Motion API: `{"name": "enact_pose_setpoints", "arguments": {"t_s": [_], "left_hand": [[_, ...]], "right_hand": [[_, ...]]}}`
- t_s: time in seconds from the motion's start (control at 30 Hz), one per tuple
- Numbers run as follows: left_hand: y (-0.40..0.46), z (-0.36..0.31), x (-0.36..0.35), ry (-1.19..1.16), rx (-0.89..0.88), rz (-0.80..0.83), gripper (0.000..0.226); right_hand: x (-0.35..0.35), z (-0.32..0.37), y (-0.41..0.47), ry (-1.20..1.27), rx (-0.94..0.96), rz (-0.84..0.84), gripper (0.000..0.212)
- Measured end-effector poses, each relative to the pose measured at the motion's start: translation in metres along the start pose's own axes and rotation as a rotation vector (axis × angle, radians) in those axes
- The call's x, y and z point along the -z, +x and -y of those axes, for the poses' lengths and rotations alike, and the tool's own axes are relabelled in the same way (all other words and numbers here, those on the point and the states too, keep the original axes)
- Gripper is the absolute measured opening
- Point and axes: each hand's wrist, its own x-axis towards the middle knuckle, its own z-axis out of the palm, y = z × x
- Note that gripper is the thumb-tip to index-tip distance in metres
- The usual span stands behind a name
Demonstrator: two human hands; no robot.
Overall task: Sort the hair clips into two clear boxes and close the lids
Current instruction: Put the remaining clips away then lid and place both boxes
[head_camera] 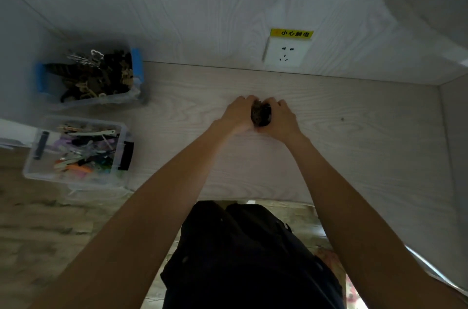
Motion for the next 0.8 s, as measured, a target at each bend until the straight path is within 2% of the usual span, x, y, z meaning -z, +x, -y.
{"name": "enact_pose_setpoints", "arguments": {"t_s": [0.13,0.23,0.4,0.57,0.7,0.8], "left_hand": [[-0.008,-0.001,0.0,0.018,-0.048,0.016,0.045],[-0.015,0.003,0.001,-0.089,-0.067,0.012,0.036],[-0.025,0.008,-0.002,-0.272,-0.057,0.032,0.044],[-0.036,0.009,-0.003,-0.346,-0.036,0.029,0.042],[-0.059,0.015,0.028,-0.443,-0.088,-0.083,0.04],[-0.086,0.038,0.069,-0.499,-0.1,-0.204,0.03]], "right_hand": [[-0.003,0.0,-0.009,0.09,-0.003,-0.062,0.064],[-0.003,-0.002,-0.015,0.126,0.031,-0.062,0.061],[-0.004,-0.01,-0.018,0.14,0.025,-0.058,0.05],[-0.001,-0.009,-0.022,0.15,0.054,-0.05,0.051],[0.016,0.022,-0.03,0.192,0.191,-0.11,0.05],[0.027,0.076,-0.034,0.265,0.312,-0.054,0.05]]}}
